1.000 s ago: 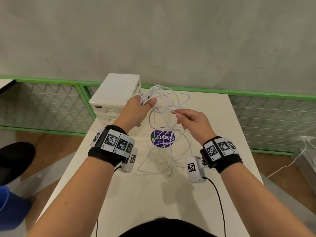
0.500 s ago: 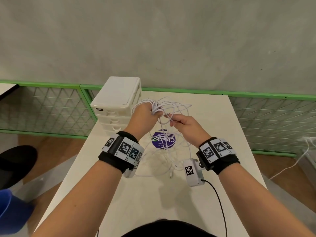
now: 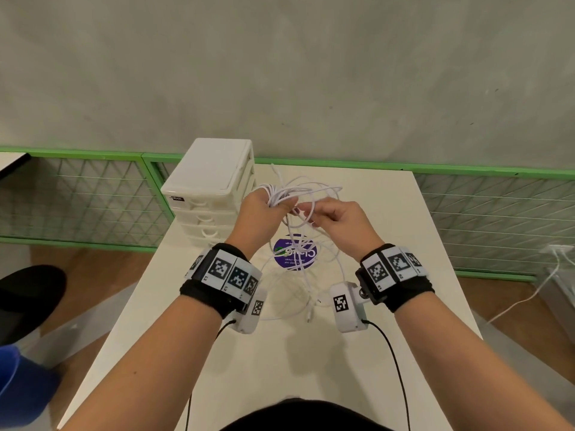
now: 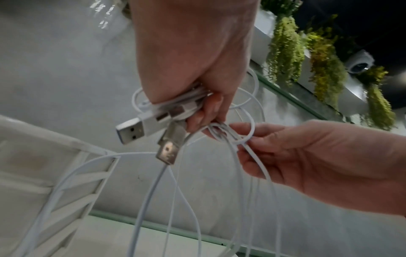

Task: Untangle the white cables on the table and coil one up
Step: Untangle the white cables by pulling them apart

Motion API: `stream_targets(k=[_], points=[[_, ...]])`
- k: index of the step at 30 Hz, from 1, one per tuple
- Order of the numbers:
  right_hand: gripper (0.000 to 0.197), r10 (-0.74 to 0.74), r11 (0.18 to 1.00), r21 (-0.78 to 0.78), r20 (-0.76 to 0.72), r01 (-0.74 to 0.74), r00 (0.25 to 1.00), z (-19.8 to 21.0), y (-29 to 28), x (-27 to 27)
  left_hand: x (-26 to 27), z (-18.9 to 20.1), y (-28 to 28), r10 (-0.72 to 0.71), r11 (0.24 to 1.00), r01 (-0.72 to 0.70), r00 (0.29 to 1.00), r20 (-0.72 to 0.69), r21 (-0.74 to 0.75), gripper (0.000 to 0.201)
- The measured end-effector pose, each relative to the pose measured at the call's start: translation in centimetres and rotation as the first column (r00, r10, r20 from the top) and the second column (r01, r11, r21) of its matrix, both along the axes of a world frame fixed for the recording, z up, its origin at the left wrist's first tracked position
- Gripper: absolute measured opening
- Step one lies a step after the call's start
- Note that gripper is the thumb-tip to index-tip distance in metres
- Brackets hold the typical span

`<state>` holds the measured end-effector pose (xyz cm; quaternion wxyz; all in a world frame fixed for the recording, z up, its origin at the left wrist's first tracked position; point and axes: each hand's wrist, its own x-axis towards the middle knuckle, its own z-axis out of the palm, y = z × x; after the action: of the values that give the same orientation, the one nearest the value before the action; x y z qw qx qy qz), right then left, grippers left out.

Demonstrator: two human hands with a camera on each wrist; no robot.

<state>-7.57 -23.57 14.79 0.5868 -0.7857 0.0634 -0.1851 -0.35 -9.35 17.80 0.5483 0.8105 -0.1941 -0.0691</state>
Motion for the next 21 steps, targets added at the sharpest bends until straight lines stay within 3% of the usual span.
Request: stream_targets(k=[3,5,7,9,11,14,18,21], points=[[0.039,-0.123,0.991,0.049,-0.029,0.125,0.992,1.1,-1.6,-1.1,0.9,-0.2,0.8,-0.021,0.996,0.017,0.999,0.047,0.087,0.018],[0.042,-0.269,0.963,0.036,0.045,0.267,0.962,2.0,-2.8,-1.3,1.3,-0.2,1.0,-0.099,0.979,0.074,0.987,0.127,0.193,0.025],[0.040,-0.290,0.949,-0.081,0.162,0.306,0.943,2.8,-3.5,-0.9,1.3,-0.1,0.8,-0.211,0.933,0.149,0.964,0.163,0.327,0.025],[0.037,-0.123,0.925,-0.334,0.184,0.180,0.975,3.3,-3.5,-0.1,1.1,-0.3,0.2,-0.306,0.881,0.209,0.936,0.175,0.425,0.013],[0.035,0.051,0.837,-0.546,0.031,-0.026,0.998,3.5,-3.2,0.8,0.7,-0.5,-0.2,-0.365,0.860,0.238,0.905,0.219,0.452,0.010],[0.022,0.097,0.746,-0.651,-0.097,-0.137,0.991,3.5,-2.9,1.6,0.1,-0.4,-0.3,-0.401,0.856,0.255,0.876,0.267,0.450,0.011],[0.012,-0.030,0.811,-0.584,-0.007,0.021,1.000,3.7,-3.2,2.1,0.3,-0.9,0.2,-0.342,0.873,0.214,0.909,0.239,0.438,0.020],[0.013,-0.235,0.898,-0.339,0.169,0.280,0.957,4.5,-4.2,2.2,0.7,-2.0,0.8,-0.286,0.877,0.198,0.948,0.143,0.438,0.030]])
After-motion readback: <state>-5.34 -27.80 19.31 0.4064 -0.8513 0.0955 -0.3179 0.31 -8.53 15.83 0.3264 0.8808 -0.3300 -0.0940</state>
